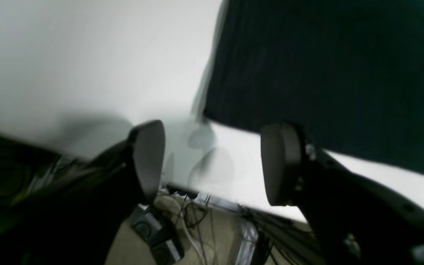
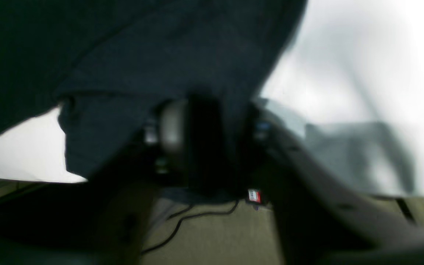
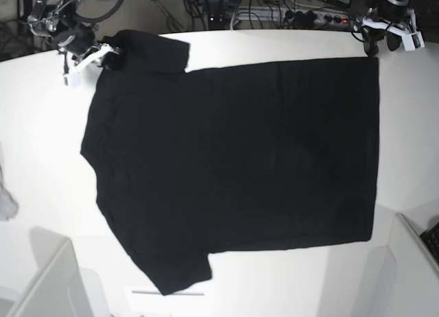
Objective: Fold the T-shirt properly
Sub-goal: 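Move both grippers down to the shirt's shoulder corners, then grasp the shoulder corners with both grippers and drag them toward the robot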
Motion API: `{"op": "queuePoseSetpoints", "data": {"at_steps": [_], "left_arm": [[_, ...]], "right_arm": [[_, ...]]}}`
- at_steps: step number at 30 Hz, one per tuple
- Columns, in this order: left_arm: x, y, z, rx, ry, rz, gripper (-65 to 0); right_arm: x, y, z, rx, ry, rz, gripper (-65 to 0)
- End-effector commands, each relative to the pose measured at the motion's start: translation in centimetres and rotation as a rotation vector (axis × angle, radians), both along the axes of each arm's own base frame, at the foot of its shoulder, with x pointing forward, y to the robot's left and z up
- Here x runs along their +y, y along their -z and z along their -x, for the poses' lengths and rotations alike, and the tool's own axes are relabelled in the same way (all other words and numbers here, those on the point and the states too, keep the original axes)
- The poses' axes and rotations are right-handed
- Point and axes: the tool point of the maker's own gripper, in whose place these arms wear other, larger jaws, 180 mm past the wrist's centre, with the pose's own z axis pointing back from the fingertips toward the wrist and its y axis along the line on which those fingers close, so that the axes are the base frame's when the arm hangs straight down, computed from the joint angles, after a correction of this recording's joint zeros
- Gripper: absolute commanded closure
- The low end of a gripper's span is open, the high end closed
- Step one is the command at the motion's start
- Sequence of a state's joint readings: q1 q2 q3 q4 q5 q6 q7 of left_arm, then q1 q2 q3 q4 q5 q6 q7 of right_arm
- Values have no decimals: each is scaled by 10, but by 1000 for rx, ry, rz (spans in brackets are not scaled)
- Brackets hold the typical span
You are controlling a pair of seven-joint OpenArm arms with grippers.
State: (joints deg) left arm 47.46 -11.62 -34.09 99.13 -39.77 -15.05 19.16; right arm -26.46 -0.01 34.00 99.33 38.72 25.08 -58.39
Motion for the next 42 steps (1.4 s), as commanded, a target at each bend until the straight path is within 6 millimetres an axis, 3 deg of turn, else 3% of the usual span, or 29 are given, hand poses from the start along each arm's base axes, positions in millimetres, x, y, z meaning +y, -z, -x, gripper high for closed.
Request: {"op": "queuePoseSetpoints", "data": {"at_steps": [1, 2, 3, 9, 15, 28, 30, 36, 42], "left_arm": [[3, -7, -3, -16, 5, -9, -397], [2, -6, -4, -14, 5, -4, -397], [1, -4, -6, -10, 5, 4, -397], [12, 11, -3, 34, -67, 36, -397], [-7, 24, -16, 43, 27, 109, -397], [-14, 36, -24, 51, 15, 154, -390], [-15, 36, -28, 41, 14, 157, -336], [-14, 40, -29, 42, 1, 164, 0], [-12, 37, -32, 34, 4, 155, 0]], "right_arm": [[-1, 3, 8, 35, -16, 12, -68], [-1, 3, 8, 34, -17, 12, -11], [0, 3, 8, 36, -19, 11, 0], [0, 3, 8, 36, -18, 11, 0], [0, 3, 8, 34, -18, 11, 0], [0, 3, 8, 34, -18, 11, 0], [0, 3, 8, 34, -18, 11, 0], [-1, 3, 7, 33, -16, 12, 0], [-2, 3, 13, 42, -15, 17, 0]]}}
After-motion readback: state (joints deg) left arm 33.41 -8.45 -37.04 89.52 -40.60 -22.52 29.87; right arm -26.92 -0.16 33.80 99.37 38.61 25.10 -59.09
